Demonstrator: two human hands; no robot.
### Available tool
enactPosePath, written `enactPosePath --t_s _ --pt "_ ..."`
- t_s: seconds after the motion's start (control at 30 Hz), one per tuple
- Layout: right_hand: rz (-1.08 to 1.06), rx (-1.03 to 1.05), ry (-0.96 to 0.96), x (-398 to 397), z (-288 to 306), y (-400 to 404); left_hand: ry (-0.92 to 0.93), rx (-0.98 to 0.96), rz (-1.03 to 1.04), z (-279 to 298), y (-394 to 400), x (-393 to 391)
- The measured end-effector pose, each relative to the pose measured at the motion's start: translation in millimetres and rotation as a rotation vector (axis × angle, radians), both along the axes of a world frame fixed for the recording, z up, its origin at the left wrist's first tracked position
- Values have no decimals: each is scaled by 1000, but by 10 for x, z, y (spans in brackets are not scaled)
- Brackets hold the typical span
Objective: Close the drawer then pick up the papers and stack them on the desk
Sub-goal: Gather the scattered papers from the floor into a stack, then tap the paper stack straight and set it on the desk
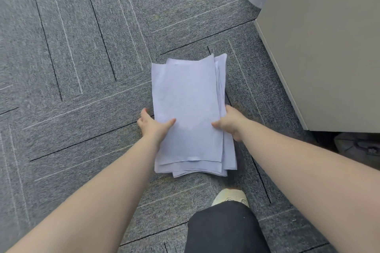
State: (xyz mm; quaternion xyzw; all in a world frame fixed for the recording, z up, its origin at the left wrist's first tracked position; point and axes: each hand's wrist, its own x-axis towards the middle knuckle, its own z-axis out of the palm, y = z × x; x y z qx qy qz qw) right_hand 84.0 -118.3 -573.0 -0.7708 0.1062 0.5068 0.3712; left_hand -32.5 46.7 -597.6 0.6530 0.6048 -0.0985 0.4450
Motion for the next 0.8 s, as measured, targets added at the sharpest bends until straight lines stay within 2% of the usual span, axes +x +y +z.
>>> enactPosePath --t_s 0.13,0.2,0.4,0.8 --pt "35 41 -106 2 228 112 -144 -287 203 123 167 61" --pt "5 93 -155 104 420 174 -219 -346 252 317 243 157" --pt "-46 254 -278 595 1384 444 -483 -234 283 1289 573 696" --pt "-89 460 -593 1081 3926 759 -920 -276 134 3923 1024 1387"
